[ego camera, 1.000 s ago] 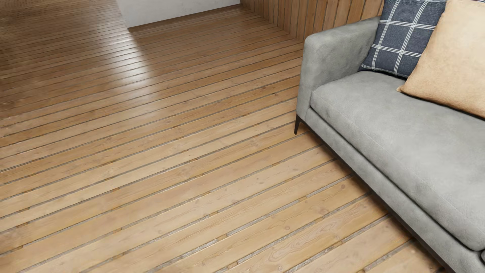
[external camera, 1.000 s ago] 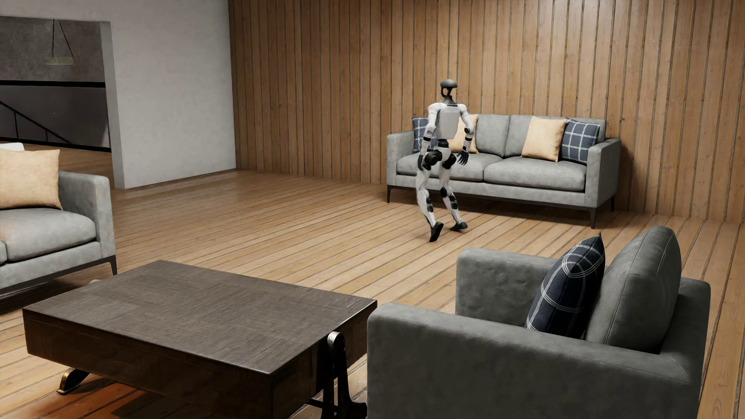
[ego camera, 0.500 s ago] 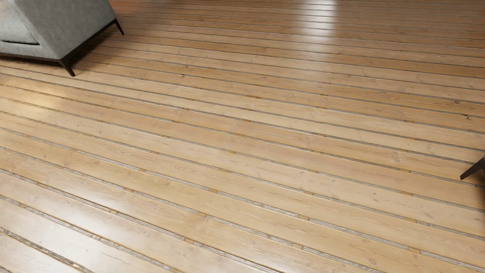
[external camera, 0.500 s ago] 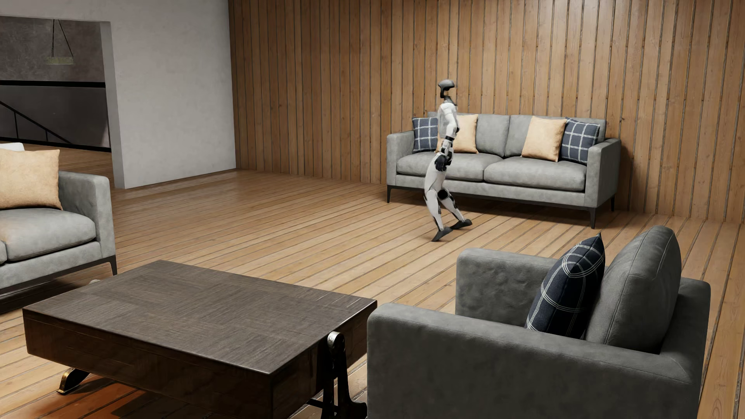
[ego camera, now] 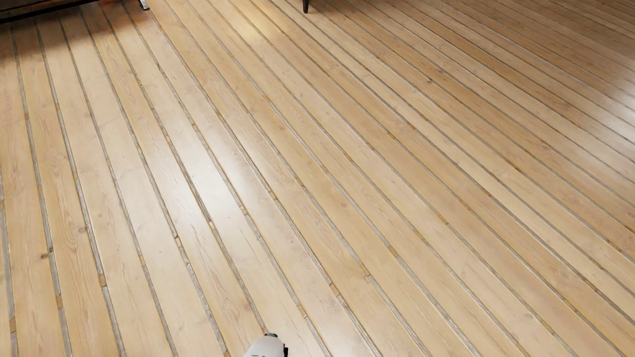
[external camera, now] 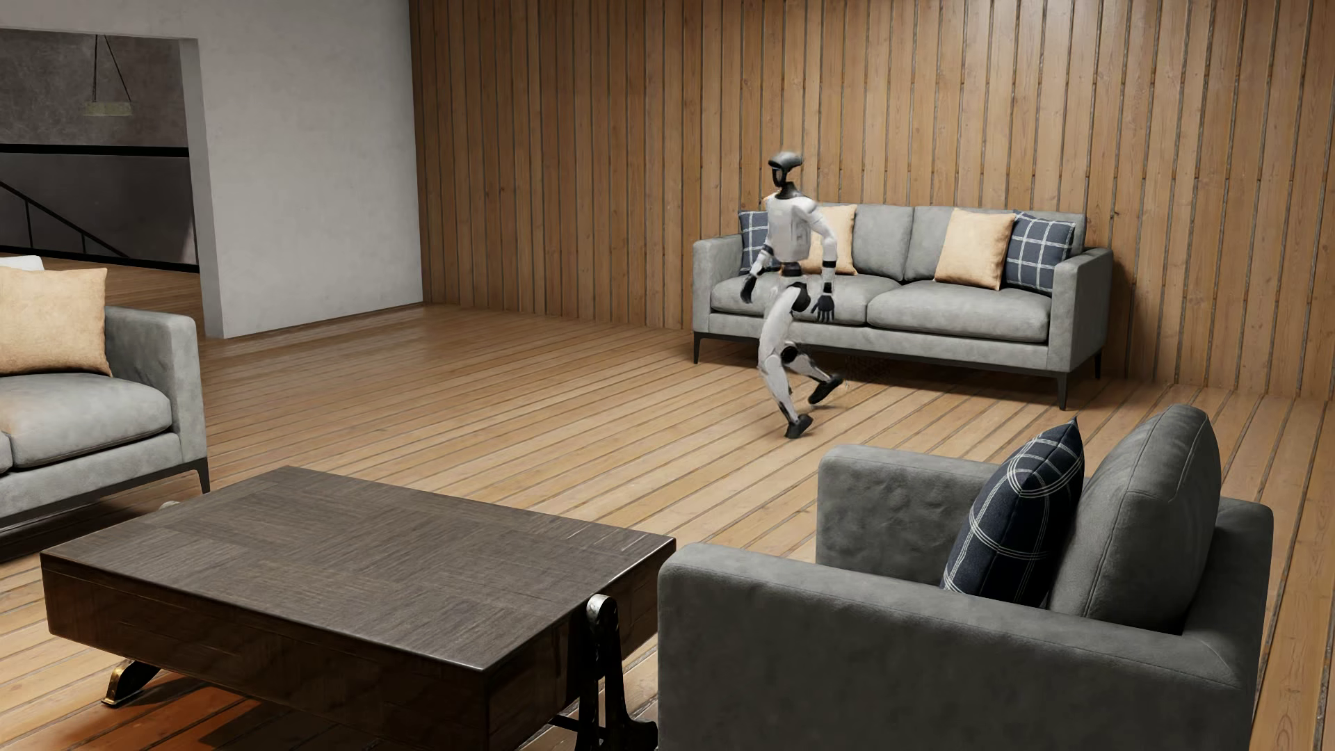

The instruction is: Walk towards the wood coffeetable

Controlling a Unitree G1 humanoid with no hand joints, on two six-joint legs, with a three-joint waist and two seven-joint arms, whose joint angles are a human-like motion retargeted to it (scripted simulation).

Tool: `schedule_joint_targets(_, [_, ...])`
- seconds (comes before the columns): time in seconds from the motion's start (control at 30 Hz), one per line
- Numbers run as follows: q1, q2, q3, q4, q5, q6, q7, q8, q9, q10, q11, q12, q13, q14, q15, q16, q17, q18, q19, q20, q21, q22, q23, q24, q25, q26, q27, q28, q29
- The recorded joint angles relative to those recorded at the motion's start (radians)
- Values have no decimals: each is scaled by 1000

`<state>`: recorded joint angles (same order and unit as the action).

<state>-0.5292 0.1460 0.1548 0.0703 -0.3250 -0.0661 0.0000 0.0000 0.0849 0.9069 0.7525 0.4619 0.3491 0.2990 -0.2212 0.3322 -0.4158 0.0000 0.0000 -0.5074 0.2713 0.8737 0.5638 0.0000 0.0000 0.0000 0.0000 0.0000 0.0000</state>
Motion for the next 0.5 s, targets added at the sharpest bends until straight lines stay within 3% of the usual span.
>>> schedule_joint_targets(0.07, [43,-100,-41,-63,-20,3,0,0,4,10,217,-39,19,-134,18,15,18,0,0,1,-8,-2,104,0,0,0,0,0,0])
schedule_joint_targets(0.17, [195,-305,-202,-193,99,0,0,0,14,-109,484,-140,79,-327,-34,40,34,0,0,103,24,-32,217,0,0,0,0,0,0])
schedule_joint_targets(0.23, [414,-471,-272,-276,180,-10,0,0,26,-314,445,-199,123,-504,-53,77,35,0,0,134,94,-144,254,0,0,0,0,0,0])
schedule_joint_targets(0.3, [601,-637,-381,-273,233,4,0,0,15,-452,297,-250,164,-639,-31,95,28,0,0,161,125,-221,280,0,0,0,0,0,0])
schedule_joint_targets(0.4, [835,-828,-504,-237,213,30,0,0,14,-525,12,-342,172,-786,56,129,5,0,0,167,163,-351,353,0,0,0,0,0,0])
schedule_joint_targets(0.47, [943,-873,-575,-199,186,32,0,0,9,-548,-162,-391,169,-790,43,152,-18,0,0,114,162,-380,377,0,0,0,0,0,0])
schedule_joint_targets(0.5, [971,-891,-615,-158,182,41,0,0,1,-539,-132,-400,157,-726,-2,151,-24,0,0,84,170,-358,403,0,0,0,0,0,0])
